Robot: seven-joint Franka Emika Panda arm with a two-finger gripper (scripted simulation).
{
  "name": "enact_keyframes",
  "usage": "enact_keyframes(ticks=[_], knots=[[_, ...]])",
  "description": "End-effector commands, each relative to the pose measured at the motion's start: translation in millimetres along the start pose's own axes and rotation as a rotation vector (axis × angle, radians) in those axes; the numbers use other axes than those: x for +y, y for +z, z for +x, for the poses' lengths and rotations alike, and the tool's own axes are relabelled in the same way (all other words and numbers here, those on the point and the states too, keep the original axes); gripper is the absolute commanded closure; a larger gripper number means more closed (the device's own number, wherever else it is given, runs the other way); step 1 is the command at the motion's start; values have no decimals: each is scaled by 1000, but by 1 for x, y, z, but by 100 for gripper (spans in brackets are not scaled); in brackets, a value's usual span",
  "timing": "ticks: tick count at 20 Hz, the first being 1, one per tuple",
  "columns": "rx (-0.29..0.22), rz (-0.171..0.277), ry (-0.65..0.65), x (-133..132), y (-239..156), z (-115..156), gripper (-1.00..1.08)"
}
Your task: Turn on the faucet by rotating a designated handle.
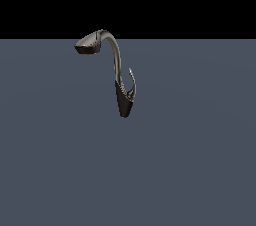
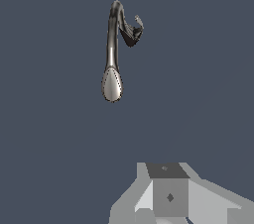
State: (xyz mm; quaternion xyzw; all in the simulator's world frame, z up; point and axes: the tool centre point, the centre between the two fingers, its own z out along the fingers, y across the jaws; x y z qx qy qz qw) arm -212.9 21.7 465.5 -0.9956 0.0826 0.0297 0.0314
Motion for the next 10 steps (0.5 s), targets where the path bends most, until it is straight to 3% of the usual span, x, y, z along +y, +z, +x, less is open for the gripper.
enact_keyframes(ticks=[1,10], knots=[[-21,24,60,-6,8,13,108],[-115,134,331,-24,46,74,108]])
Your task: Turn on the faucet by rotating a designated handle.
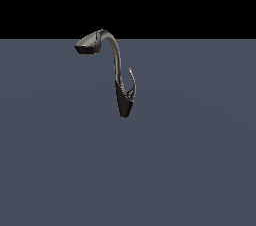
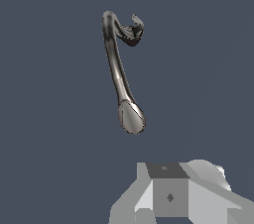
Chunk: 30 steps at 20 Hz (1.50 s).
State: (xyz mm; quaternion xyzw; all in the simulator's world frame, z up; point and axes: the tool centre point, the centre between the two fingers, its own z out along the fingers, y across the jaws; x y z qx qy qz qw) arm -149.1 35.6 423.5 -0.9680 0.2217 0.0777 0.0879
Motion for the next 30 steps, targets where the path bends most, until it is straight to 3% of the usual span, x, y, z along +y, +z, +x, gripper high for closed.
enact_keyframes(ticks=[1,15,24,30], knots=[[-27,32,80,-8,11,17,108],[-186,225,549,-30,78,125,108],[-298,365,882,-24,135,197,108],[-359,443,1060,-15,169,231,108]])
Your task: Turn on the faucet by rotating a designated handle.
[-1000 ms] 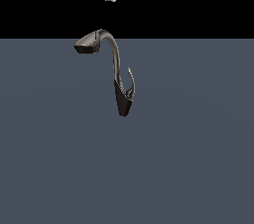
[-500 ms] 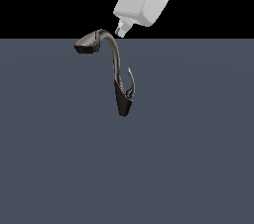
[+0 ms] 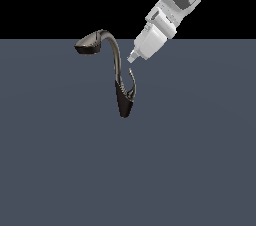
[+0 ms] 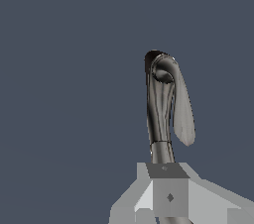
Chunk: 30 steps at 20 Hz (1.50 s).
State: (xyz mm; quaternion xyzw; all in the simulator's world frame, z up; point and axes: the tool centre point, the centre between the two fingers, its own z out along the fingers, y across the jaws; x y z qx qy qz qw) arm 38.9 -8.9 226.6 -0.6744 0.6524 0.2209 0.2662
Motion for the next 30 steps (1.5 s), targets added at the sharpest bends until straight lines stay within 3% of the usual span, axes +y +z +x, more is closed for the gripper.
enact_keyframes(ticks=[1,7,13,18,30], knots=[[-23,29,65,-7,8,14,108],[-59,73,165,-15,22,37,108],[-73,90,202,-18,27,45,108],[-73,89,202,-18,27,45,108],[-73,89,202,14,29,26,108]])
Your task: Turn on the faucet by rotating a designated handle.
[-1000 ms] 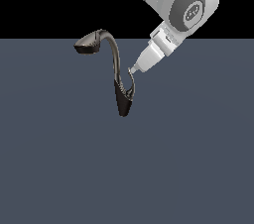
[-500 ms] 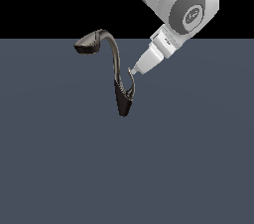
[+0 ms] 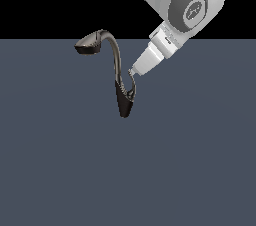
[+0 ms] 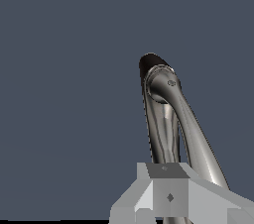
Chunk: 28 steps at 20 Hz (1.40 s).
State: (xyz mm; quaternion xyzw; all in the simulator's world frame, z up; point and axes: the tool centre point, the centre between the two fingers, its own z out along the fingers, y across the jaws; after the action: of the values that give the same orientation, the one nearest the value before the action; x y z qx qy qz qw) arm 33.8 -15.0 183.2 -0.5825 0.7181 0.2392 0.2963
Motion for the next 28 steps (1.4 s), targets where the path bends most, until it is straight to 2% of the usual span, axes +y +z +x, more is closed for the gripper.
enact_keyframes(ticks=[1,4,6,21,23,28], knots=[[-4,-6,-3,10,0,-6,108],[-4,-6,-3,20,0,-9,108],[2,6,4,13,-2,-2,108],[-4,-5,-3,66,0,14,108],[-5,7,-18,57,-4,5,108],[-4,1,-11,70,-2,35,108]])
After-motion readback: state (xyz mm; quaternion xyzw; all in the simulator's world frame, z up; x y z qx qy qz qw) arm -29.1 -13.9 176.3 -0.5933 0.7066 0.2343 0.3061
